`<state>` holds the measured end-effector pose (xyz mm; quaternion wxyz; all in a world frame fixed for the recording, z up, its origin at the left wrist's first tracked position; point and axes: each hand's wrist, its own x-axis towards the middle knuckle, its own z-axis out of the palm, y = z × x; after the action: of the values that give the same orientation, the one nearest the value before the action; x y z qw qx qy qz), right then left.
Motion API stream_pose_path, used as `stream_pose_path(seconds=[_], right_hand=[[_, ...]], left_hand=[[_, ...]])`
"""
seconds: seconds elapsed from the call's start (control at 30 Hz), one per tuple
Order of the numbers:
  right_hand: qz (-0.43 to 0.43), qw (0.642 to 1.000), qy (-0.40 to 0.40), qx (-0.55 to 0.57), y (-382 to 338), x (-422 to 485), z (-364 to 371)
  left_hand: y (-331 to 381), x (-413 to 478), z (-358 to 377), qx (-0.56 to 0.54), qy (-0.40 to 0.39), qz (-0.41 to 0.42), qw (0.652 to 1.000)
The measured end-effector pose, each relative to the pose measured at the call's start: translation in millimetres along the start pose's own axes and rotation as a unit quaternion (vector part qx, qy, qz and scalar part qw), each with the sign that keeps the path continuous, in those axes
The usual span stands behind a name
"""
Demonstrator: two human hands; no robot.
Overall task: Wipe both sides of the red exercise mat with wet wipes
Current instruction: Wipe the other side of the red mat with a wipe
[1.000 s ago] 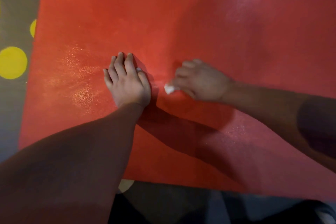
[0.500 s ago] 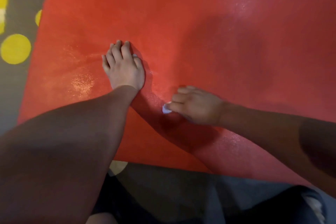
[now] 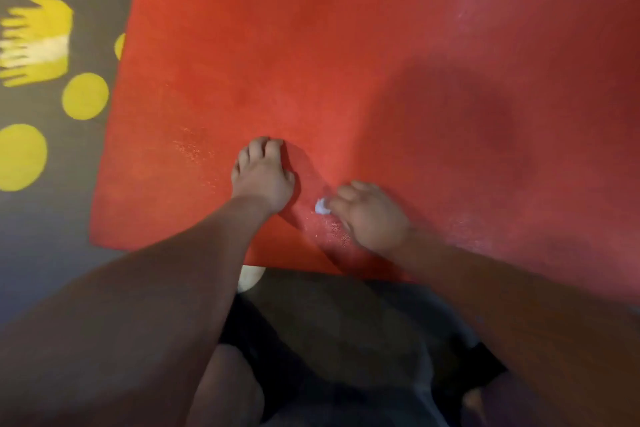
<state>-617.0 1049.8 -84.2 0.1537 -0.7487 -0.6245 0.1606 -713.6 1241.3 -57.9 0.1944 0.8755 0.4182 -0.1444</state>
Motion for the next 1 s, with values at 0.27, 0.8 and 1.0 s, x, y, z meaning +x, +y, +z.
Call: stream_pose_path(seconds=[0.27,0.8,1.0], right_hand=[[0.172,0.971,-0.115,0.119,-20.2,29.6,-97.2],[0.295,0.873,0.039,0.388,-63.4,67.0,-216.2],[0.378,0.838,0.069,0.387,-83.2,85.8,-233.7]], left_hand=[[28.6,-47.3,-81.5,-0.077,-0.122,0.027,0.989],[40.2,-55.7,-166.0,-0.492,-0.107,0.026,0.864],[48.4,-55.3,-176.4,-0.536,-0.162,0.034,0.828]])
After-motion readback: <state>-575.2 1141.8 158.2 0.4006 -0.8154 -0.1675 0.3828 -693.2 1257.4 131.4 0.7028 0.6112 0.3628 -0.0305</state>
